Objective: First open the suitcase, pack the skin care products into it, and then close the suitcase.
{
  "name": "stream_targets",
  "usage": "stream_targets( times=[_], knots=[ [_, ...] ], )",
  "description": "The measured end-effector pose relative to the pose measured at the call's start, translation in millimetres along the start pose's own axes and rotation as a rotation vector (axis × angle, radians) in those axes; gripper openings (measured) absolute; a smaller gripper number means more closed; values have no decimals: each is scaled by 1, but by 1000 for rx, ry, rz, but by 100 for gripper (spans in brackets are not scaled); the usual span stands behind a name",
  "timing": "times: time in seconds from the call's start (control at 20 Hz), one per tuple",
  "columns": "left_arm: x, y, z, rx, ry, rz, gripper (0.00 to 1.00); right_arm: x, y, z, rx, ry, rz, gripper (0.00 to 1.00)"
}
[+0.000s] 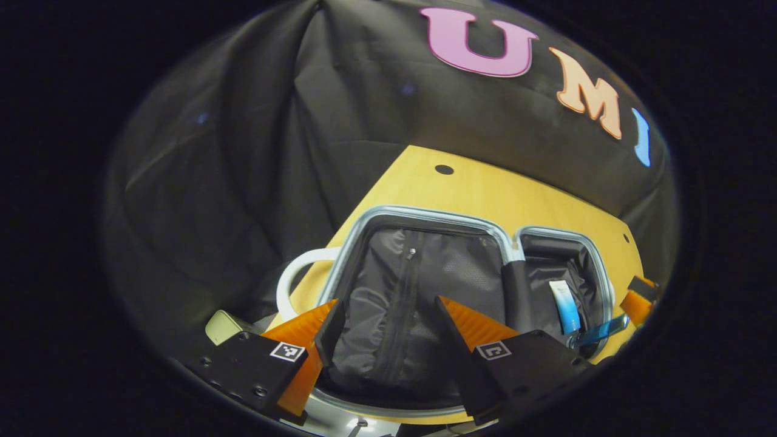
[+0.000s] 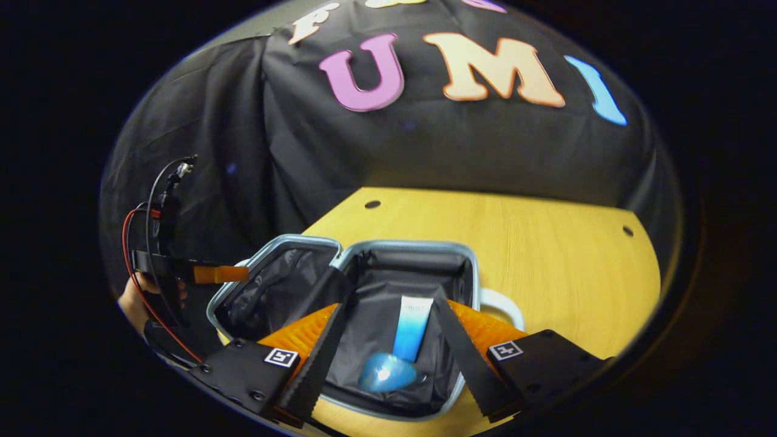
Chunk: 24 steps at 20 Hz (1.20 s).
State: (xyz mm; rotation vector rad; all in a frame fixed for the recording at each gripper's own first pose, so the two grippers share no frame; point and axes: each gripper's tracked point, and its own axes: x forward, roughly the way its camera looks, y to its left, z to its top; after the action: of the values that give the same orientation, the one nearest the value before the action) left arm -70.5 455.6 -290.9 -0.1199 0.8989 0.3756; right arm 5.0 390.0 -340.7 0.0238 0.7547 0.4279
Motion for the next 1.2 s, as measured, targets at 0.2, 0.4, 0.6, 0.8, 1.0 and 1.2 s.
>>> stream_targets(
  times=[0.2,0.4,0.6,0.8,1.0,1.2],
  knots=[
    [2,25,6,-26,-6,29,87,-5,11,5,-68,-17,37,98],
    [5,53,12,-31,-22,79,88,-26,1,-12,-81,3,36,93],
    [12,80,10,-69,-16,114,88,-36,-5,-50,-58,81,22,98],
    [26,109,-5,-148,17,145,88,-41,-3,-52,-30,78,14,98],
    [50,128,-27,-230,98,141,88,-42,1,-44,-9,52,11,98],
    [78,133,-48,-247,206,110,84,-44,-4,-51,-5,68,-11,94]
  ],
)
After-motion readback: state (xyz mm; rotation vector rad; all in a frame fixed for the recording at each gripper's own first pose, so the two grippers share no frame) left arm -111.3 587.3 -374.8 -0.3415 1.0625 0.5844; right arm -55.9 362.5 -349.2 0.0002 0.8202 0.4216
